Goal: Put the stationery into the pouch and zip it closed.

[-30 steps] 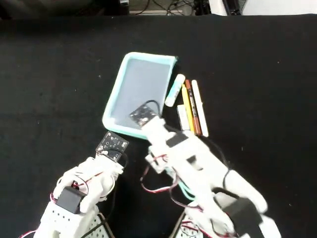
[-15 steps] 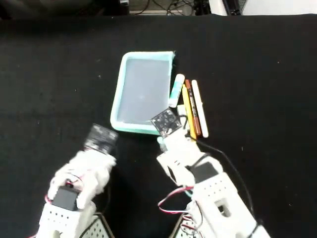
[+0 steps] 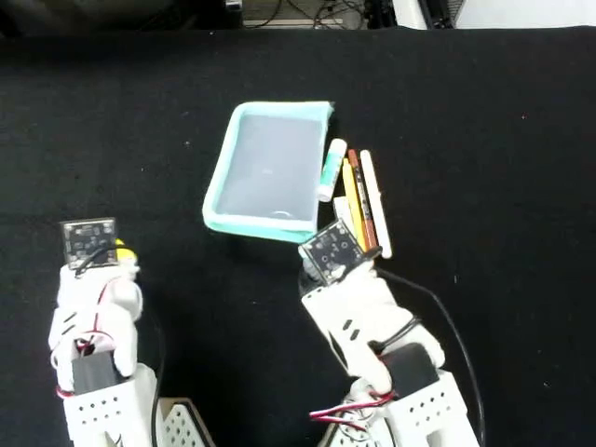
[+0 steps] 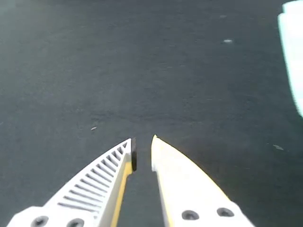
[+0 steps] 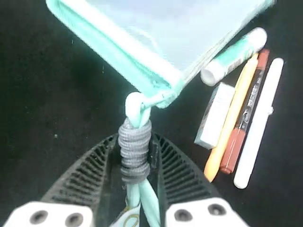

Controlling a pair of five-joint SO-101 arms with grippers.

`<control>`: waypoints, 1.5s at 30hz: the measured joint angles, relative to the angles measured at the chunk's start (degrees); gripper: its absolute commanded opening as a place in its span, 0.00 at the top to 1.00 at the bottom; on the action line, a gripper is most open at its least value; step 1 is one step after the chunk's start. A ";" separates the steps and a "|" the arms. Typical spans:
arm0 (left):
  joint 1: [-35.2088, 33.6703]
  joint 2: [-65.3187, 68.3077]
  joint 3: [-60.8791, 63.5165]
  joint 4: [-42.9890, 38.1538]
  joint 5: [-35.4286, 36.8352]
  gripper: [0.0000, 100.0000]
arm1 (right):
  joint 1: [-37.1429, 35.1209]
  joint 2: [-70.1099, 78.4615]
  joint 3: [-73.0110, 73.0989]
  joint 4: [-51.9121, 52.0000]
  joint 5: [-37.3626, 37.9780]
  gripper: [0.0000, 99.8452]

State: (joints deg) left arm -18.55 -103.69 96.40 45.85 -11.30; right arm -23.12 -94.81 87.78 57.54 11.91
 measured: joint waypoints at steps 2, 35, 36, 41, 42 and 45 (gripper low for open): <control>2.11 0.00 0.00 0.18 0.00 0.90 | 0.00 -0.18 0.79 0.09 0.00 0.99; 15.12 74.55 -38.68 -3.34 5.89 0.85 | 8.44 13.36 -24.35 -0.79 3.87 0.99; 14.68 75.78 -39.12 -3.08 5.98 0.85 | 8.35 17.76 -27.25 -0.79 3.87 0.99; 10.37 77.80 -40.00 -2.37 6.59 0.85 | 3.60 40.00 -42.37 0.62 3.78 0.99; 9.32 77.89 -40.09 -2.37 7.74 0.85 | 2.37 43.96 -45.45 2.02 3.87 0.99; 6.95 77.89 -40.79 -2.37 11.34 0.85 | -1.05 52.84 -51.96 6.33 3.87 0.99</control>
State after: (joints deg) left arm -11.60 -25.80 55.60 43.47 0.04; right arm -24.18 -41.98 35.82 63.87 15.78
